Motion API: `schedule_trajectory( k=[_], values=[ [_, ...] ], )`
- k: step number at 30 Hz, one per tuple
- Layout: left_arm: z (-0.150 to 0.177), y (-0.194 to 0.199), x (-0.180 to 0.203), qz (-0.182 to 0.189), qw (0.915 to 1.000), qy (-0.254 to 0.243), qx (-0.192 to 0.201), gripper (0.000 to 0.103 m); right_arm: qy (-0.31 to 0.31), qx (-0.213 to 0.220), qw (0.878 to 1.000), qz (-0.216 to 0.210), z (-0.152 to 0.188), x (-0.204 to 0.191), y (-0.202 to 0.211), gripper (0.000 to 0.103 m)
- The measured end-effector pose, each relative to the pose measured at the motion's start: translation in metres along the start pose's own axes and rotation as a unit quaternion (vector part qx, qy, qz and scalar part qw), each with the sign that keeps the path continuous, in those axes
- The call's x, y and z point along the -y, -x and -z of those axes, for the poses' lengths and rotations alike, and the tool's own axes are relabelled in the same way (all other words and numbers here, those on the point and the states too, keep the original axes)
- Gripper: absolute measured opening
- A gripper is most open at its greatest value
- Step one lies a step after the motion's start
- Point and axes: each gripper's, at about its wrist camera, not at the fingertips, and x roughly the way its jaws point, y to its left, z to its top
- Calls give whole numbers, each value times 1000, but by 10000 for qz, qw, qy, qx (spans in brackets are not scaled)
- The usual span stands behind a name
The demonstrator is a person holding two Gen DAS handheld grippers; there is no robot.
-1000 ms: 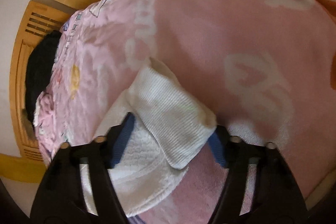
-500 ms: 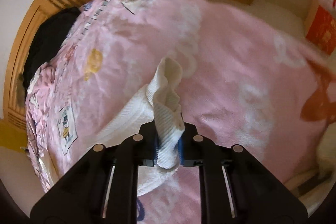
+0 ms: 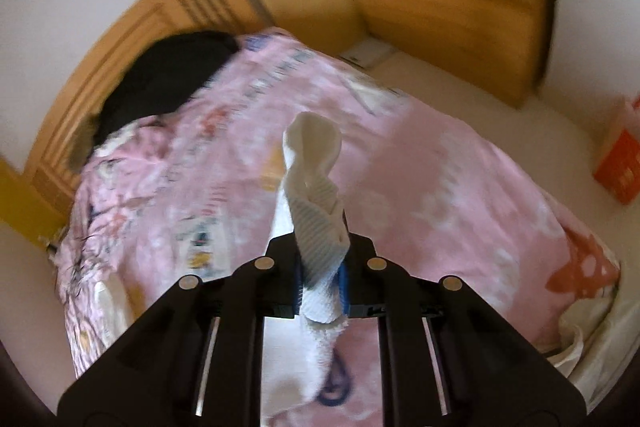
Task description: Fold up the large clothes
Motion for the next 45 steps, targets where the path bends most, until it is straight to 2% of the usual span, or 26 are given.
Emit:
schedule_trajectory(
  k=[5,12,18,21,27,30,33,37,41,45],
  values=[
    [0,-1,-35,-94,9999,74,12,95,811,113,9952,-536,9,-104,29,12],
    [3,13,-96,-253,9992,302,33,95,1437,-96,9798,-1388,58,-230,46,12],
    [5,36,-159,-261,9975,627,209,95,2055,-519,9588,-1894,131,-330,43,12],
    [7,46,-190,-160,9966,771,258,95,2234,-835,9474,-2136,180,-376,36,12],
    [15,64,-235,-56,9949,939,357,95,2437,-1271,9295,-2461,265,-435,26,12],
    [20,70,-250,355,9949,908,252,95,2515,-1417,9234,-2530,299,-457,19,12],
    [27,81,-261,475,9958,757,217,95,2474,-1606,9174,-2673,332,-478,13,12],
    [37,104,-286,377,9964,671,359,95,2448,-1803,9116,-2768,374,-504,5,12],
    [42,121,-325,237,9945,886,505,95,2381,-2023,9065,-2839,417,-527,-5,12],
    [44,122,-363,24,9926,1080,549,95,2293,-2253,9023,-2871,454,-545,-17,12]
  ],
)
